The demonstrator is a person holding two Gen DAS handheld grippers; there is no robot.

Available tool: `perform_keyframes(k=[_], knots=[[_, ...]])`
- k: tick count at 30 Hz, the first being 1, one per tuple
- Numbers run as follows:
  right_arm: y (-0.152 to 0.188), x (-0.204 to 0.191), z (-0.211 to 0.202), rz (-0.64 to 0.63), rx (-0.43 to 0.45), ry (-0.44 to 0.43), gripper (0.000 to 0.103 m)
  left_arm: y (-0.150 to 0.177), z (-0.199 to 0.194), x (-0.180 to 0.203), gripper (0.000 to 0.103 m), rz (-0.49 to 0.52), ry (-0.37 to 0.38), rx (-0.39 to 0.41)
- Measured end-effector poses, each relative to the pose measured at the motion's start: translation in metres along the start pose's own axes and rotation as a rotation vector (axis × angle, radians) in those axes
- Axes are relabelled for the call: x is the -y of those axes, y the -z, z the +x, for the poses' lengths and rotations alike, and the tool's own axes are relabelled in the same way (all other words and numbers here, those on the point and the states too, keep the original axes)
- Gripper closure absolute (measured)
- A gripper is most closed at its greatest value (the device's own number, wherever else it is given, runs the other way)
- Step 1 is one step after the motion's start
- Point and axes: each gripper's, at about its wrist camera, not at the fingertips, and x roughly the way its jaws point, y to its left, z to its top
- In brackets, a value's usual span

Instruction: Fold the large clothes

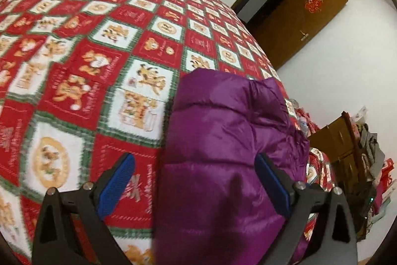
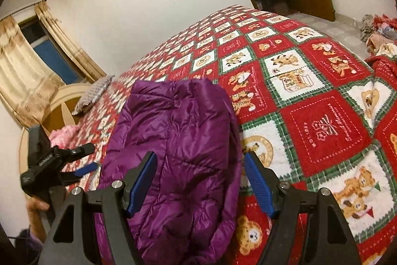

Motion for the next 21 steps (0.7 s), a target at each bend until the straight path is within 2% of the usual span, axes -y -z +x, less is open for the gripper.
perform_keyframes(k=[3,6,8,10,13,15,21], knots=[[-0.004,0.005,0.016,0.024,-0.024,-0.010,0.030,-0.007,0.018,0.006,0.005,0.009,0.016,-0.015],[-0.003,0.010,0.035,0.054,-0.062,-0.023,0.030,0.001,0.038,0.014,0.005,0.057,0.028,-0.081],[0.001,0.010,0.046,0.037,-0.084,-0.028,0.030,0.008,0.040,0.014,0.003,0.088,0.028,-0.065],[0.004,0.011,0.051,0.025,-0.090,-0.038,0.030,0.010,0.041,0.005,0.002,0.061,0.064,-0.074],[0.007,0.020,0.060,0.074,-0.105,-0.084,0.030,0.012,0.046,-0.011,0.001,-0.044,0.133,-0.107],[0.009,0.020,0.061,0.076,-0.097,-0.094,0.030,0.016,0.045,-0.007,0.000,-0.019,0.125,-0.082],[0.013,0.010,0.065,0.042,-0.112,-0.078,0.030,0.019,0.044,0.006,0.000,0.036,0.109,-0.090]])
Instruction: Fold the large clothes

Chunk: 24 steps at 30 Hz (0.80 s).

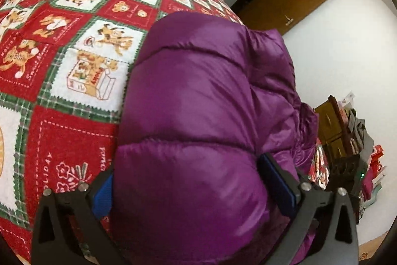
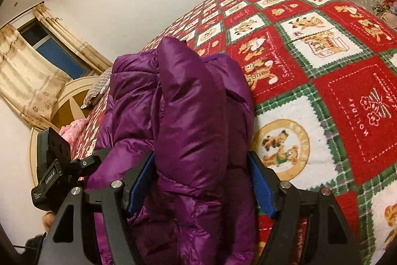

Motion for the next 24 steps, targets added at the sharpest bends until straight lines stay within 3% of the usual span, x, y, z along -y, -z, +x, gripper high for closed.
perform_keyframes(k=[3,5,11,17,24], knots=[[0.004,-0.006,0.001,-0.014,-0.020,0.012,0.031,0.001,0.001,0.011,0.006,0.051,-0.039,0.002],[0.007,-0.010,0.002,-0.027,-0.037,0.008,0.045,0.004,-0.004,0.017,0.011,0.085,-0.065,0.009],[0.015,-0.021,-0.013,-0.068,-0.043,0.010,0.070,0.012,-0.026,0.031,0.031,0.129,-0.093,0.040],[0.020,-0.030,-0.052,-0.087,0.015,-0.011,0.079,0.023,-0.039,0.059,0.035,0.179,-0.085,0.066],[0.012,-0.030,-0.119,-0.107,0.113,0.008,0.080,0.030,-0.036,0.114,0.035,0.248,0.011,0.075]])
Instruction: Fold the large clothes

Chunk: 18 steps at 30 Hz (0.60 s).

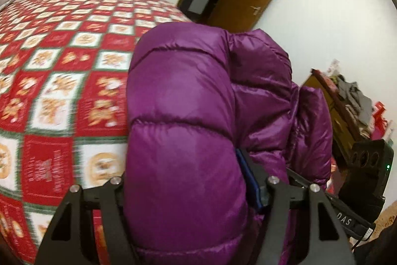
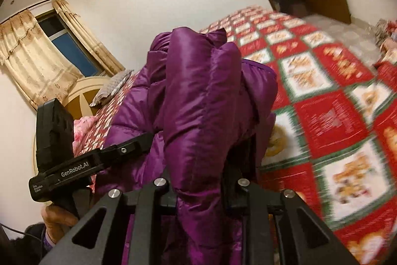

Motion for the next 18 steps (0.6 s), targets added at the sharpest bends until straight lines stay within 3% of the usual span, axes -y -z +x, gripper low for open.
perform_keyframes(k=[9,18], knots=[[-0.031,0.026,-0.078,-0.028,0.114,0.109,0.080,-0.016,0.022,0.062,0.035,0.045,0.156,-0.017],[-0.057,0.085,-0.094,0.024,0.120,0.184,0.080,-0.021,0.078,0.084,0.037,0.041,0.158,-0.065]])
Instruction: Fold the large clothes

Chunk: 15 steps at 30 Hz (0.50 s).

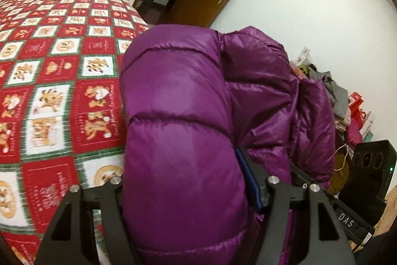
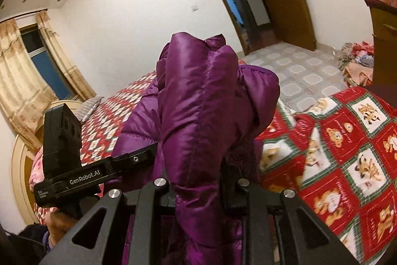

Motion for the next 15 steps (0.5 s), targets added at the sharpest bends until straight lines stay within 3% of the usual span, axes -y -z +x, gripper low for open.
perform_keyframes(k=[8,15], knots=[[-0.006,0.049,0.047,0.099,-0.067,-0.032,0.080,-0.005,0.030,-0.018,0.037,-0.027,-0.048,-0.051],[-0.016,0.037,0.043,0.061,-0.029,-0.075,0.080,-0.012,0.017,0.005,0.037,-0.001,-0.015,-0.021]])
